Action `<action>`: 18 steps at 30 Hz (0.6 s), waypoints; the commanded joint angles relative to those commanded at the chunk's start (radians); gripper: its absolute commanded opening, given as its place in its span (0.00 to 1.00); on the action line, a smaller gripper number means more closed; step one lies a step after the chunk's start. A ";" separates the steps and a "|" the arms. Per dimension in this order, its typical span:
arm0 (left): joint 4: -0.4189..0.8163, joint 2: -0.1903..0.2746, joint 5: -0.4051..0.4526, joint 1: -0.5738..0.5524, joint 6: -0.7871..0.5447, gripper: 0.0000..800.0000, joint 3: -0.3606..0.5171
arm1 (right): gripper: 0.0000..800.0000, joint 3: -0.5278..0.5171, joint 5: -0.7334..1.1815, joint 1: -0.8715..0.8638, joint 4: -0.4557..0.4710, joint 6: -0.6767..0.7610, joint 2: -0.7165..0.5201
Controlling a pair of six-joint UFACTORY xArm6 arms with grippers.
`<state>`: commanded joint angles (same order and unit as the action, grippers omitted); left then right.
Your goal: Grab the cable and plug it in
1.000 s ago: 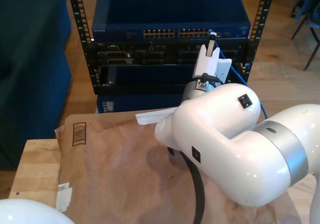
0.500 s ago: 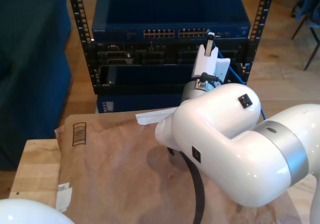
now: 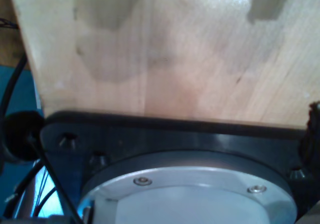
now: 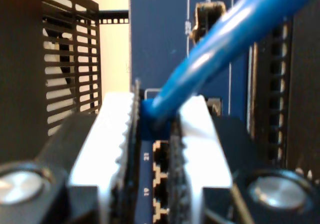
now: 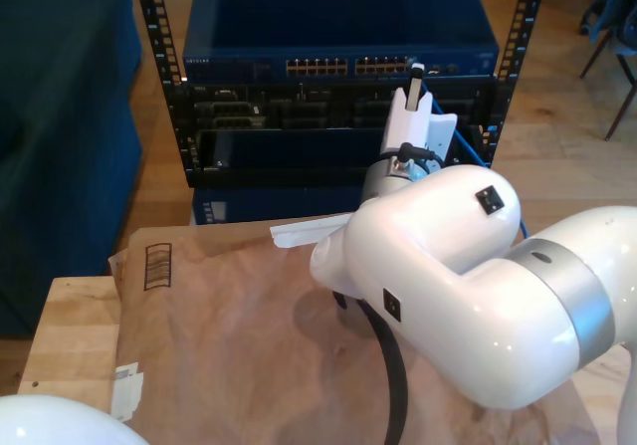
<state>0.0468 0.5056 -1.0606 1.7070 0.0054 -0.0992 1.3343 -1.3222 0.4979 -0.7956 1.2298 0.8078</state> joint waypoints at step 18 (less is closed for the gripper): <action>0.000 0.000 0.000 0.000 0.000 1.00 0.000 | 0.00 0.009 0.021 0.005 0.002 -0.003 -0.002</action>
<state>0.0468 0.5056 -1.0606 1.7070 0.0054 -0.0992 1.3435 -1.3007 0.5025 -0.7940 1.2267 0.8063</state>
